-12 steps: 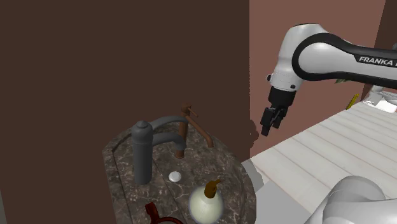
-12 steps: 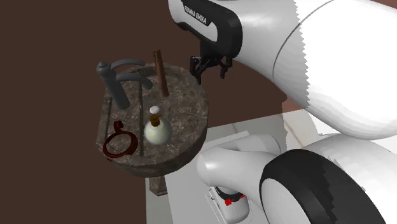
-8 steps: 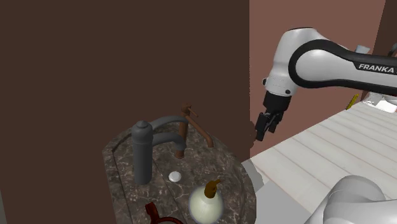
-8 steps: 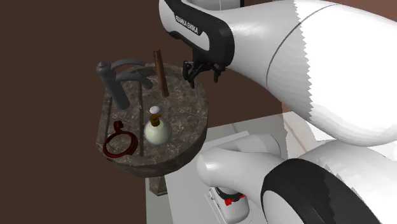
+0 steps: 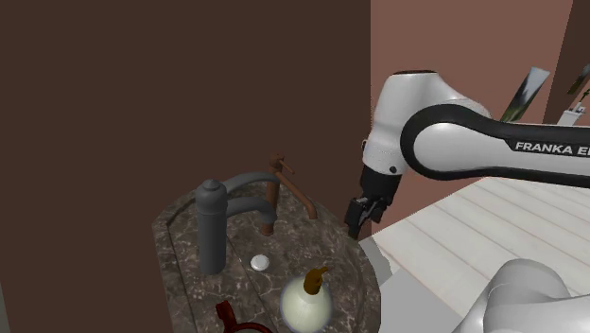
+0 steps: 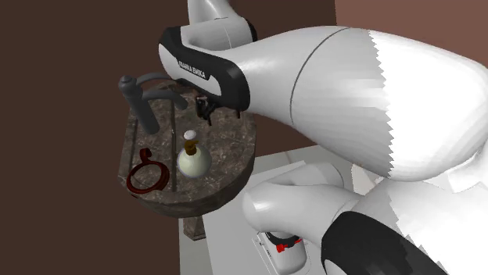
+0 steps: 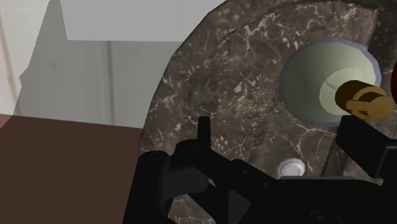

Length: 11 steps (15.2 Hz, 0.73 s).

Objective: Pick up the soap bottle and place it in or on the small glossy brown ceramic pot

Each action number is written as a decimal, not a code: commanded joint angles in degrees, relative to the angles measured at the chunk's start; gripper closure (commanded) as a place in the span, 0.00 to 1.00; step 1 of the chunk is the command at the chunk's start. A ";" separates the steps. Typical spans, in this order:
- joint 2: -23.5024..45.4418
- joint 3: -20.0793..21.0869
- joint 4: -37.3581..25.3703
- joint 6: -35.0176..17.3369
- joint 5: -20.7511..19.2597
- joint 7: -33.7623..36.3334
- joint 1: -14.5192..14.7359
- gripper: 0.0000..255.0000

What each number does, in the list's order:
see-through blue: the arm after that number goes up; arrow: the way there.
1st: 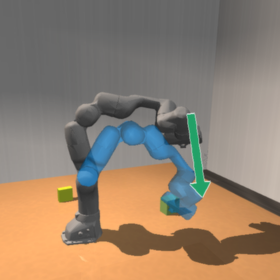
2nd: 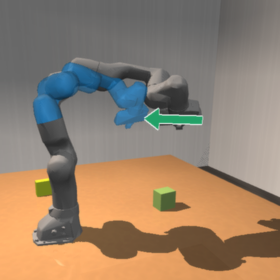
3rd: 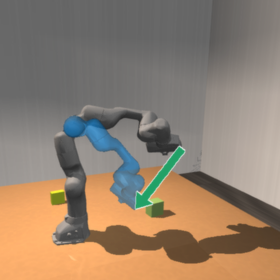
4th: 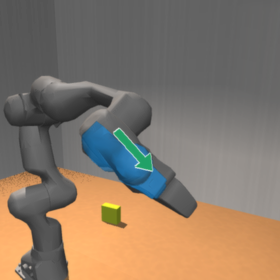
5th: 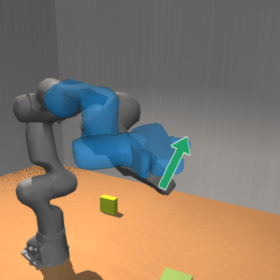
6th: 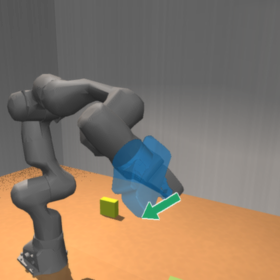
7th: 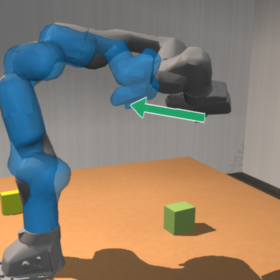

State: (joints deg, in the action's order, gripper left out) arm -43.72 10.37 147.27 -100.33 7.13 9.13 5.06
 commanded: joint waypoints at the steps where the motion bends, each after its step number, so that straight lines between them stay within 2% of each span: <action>1: 1.03 2.93 1.10 -2.88 1.83 3.07 1.17 0.00; 9: 10.70 14.59 1.14 -15.26 6.07 14.52 3.72 0.00; 11: 12.17 15.84 1.44 -17.24 6.24 15.61 3.76 0.00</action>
State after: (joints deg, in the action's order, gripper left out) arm -31.92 25.56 148.09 -116.39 13.11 24.14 8.63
